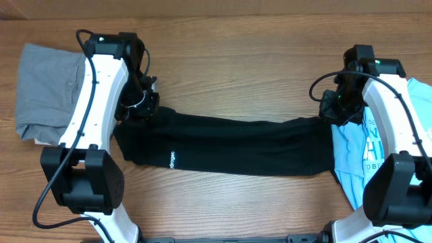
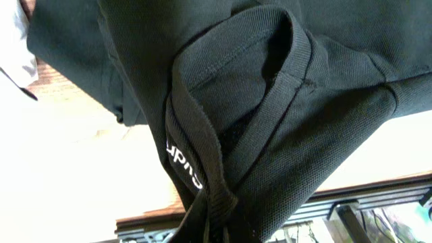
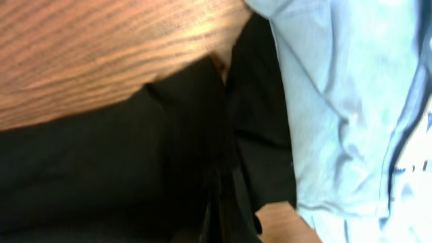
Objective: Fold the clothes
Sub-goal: 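Fold the top edge down toward the bottom with both grippers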
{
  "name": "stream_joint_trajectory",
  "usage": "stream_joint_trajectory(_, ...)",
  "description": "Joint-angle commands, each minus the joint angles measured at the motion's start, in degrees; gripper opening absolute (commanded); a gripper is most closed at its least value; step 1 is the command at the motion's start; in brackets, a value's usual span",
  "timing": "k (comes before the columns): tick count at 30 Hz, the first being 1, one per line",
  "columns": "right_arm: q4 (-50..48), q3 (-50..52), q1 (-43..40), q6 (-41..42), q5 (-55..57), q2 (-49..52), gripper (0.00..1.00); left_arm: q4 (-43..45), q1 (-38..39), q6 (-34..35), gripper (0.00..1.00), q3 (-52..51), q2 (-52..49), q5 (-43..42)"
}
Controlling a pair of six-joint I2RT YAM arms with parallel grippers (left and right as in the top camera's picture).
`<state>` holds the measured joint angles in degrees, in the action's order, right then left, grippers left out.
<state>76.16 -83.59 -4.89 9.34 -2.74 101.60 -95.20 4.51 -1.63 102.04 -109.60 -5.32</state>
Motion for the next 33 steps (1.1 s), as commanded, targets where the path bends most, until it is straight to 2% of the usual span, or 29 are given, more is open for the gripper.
stream_joint_trajectory(1, 1.6, -1.2, -0.3, 1.4, 0.3, -1.9, 0.04, -0.3, 0.4, 0.7, 0.04, -0.3, 1.3, 0.5)
stream_joint_trajectory(5, 5.2, -0.2, -0.3, 2.9, 0.5, -1.9, 0.05, 0.2, 0.3, 0.8, 0.04, -2.4, 1.3, 1.0)
stream_joint_trajectory(13, 5.4, 6.3, -0.3, 4.4, 0.7, -1.8, 0.10, 4.1, 0.3, 0.8, 0.04, -8.0, 1.3, 1.1)
stream_joint_trajectory(14, 5.7, 6.4, -0.3, 4.4, 0.8, -1.8, 0.13, 4.4, 0.3, 0.8, 0.04, -8.6, 1.3, 1.1)
stream_joint_trajectory(15, 6.1, 6.4, -0.3, 4.5, 1.2, -1.8, 0.22, 4.5, 0.3, 0.7, 0.04, -9.0, 1.3, 1.1)
stream_joint_trajectory(16, 6.1, 6.4, -0.3, 4.5, 1.9, -1.9, 0.32, 4.6, 0.3, 0.7, 0.08, -9.2, 1.3, 1.4)
stream_joint_trajectory(17, 6.2, 6.4, -0.4, 5.3, 2.7, -1.9, 0.37, 4.6, 0.3, 0.7, 0.15, -9.3, 1.3, 1.6)
stream_joint_trajectory(20, 6.5, 6.4, -0.4, 7.6, 4.9, -1.8, 0.46, 4.6, 0.3, 0.7, 0.23, -9.3, 1.3, 2.6)
stream_joint_trajectory(22, 6.2, 6.4, -0.5, 7.7, 5.3, -1.8, 0.54, 4.5, 0.3, 0.8, 0.33, -9.3, 1.3, 2.8)
stream_joint_trajectory(24, 5.8, 6.4, -0.5, 7.6, 5.2, -1.8, 0.54, 4.6, 0.3, 0.8, 0.43, -9.3, 1.3, 2.8)
stream_joint_trajectory(27, 5.0, 6.4, -0.5, 7.6, 5.0, -1.8, 0.55, 4.5, 0.3, 0.8, 0.45, -9.3, 1.3, 2.8)
stream_joint_trajectory(28, 4.8, 6.4, -0.5, 7.6, 4.7, -1.8, 0.56, 4.4, 0.3, 0.8, 0.52, -9.3, 1.3, 2.8)
stream_joint_trajectory(32, 4.8, 6.4, -0.5, 7.4, 3.9, -1.8, 0.56, 4.4, 0.3, 0.8, 0.54, -9.3, 1.3, 2.8)
stream_joint_trajectory(33, 4.8, 6.4, -0.5, 7.4, 3.9, -1.8, 0.59, 4.5, 0.3, 0.8, 0.54, -9.3, 1.3, 2.8)
